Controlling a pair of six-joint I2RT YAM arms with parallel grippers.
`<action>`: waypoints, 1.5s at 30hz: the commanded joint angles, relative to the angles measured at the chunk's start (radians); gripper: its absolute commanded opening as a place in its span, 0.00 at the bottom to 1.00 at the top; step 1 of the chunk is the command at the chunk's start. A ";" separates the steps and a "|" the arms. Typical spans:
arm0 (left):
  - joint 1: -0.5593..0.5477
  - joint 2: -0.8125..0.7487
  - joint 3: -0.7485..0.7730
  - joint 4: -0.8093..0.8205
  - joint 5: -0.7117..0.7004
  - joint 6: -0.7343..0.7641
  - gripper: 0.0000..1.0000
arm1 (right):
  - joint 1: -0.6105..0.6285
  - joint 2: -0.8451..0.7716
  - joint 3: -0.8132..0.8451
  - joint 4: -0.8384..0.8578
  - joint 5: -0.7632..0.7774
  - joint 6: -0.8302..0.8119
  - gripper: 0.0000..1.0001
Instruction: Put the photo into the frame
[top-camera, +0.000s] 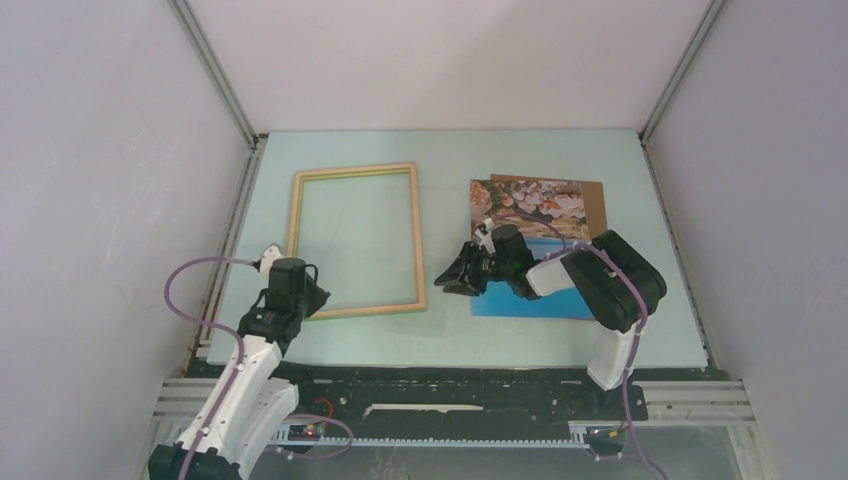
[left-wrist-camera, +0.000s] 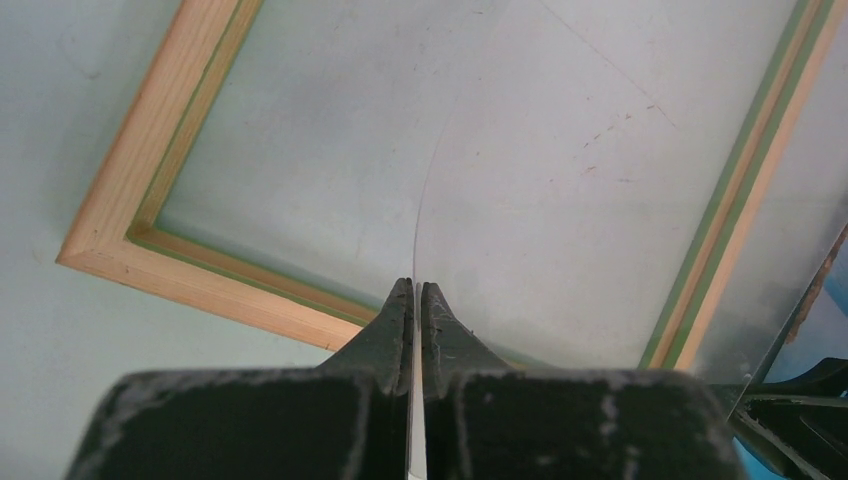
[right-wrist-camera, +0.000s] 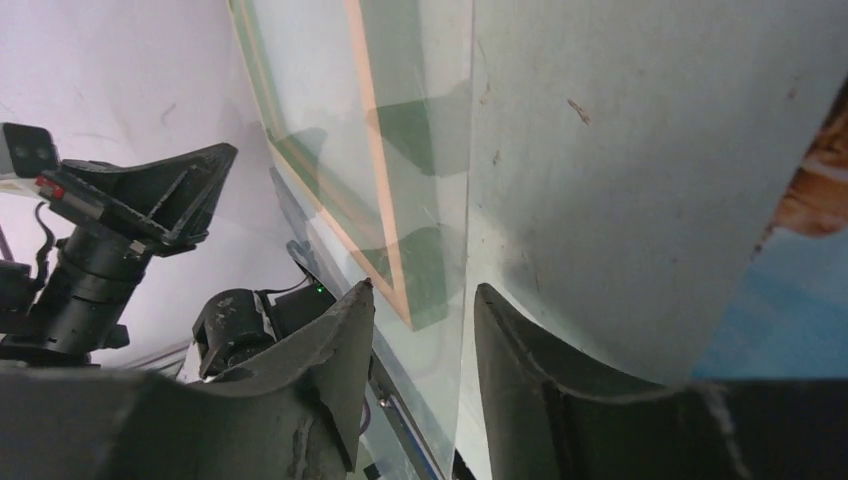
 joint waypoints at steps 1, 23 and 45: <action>0.010 -0.039 -0.044 0.027 -0.027 -0.028 0.00 | 0.002 0.009 0.000 0.185 0.005 0.049 0.45; 0.235 0.228 0.393 -0.099 0.037 0.108 1.00 | -0.070 0.280 0.321 0.275 -0.208 -0.159 0.00; 0.482 1.024 0.700 0.237 0.423 0.194 1.00 | -0.084 0.380 0.423 0.404 -0.351 -0.066 0.00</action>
